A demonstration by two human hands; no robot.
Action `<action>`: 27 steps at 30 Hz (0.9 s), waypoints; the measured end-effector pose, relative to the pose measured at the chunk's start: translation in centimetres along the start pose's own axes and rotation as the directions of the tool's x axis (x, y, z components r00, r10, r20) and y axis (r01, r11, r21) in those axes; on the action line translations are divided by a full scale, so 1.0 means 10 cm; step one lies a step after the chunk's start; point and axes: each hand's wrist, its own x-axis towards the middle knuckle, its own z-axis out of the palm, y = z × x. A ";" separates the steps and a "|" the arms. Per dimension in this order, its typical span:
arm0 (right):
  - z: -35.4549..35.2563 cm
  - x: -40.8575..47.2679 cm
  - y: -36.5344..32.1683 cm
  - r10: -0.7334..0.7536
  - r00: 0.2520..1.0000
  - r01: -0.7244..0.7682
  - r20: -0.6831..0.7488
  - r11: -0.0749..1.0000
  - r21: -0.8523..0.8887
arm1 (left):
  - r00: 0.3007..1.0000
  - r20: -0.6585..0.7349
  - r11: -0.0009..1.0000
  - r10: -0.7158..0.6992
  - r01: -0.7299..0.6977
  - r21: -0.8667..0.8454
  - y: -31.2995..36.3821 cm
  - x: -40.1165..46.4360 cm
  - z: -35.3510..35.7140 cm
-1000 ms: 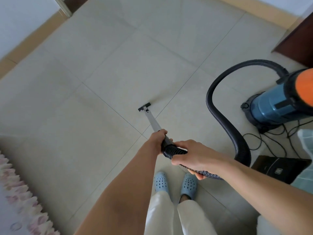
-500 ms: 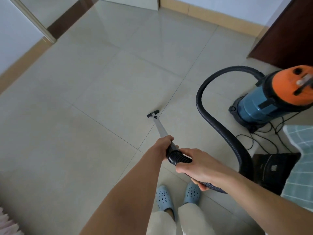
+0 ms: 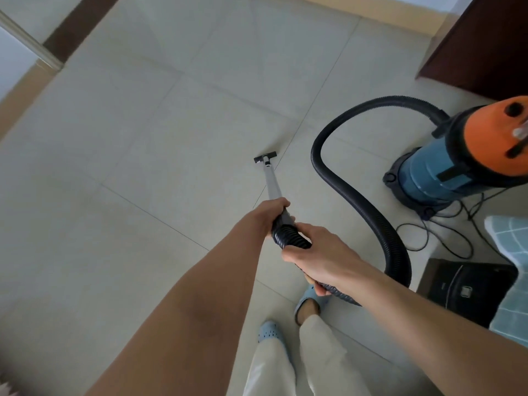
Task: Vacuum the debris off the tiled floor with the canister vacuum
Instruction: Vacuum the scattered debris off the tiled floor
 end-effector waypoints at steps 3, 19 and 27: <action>-0.24 0.22 -0.07 -0.007 1.000 0.007 0.003 1.000 -0.004 | 1.000 -0.004 1.000 0.008 -0.008 0.005 0.28 0.13 0.10; -1.42 1.26 -0.73 0.006 0.996 -0.003 -0.086 1.000 0.028 | 0.997 0.055 0.998 0.058 -0.057 -0.015 1.78 0.70 0.46; -1.86 1.91 -1.40 0.005 0.997 -0.002 -0.083 1.000 0.027 | 0.998 0.027 0.998 0.060 -0.060 -0.019 2.73 1.17 0.31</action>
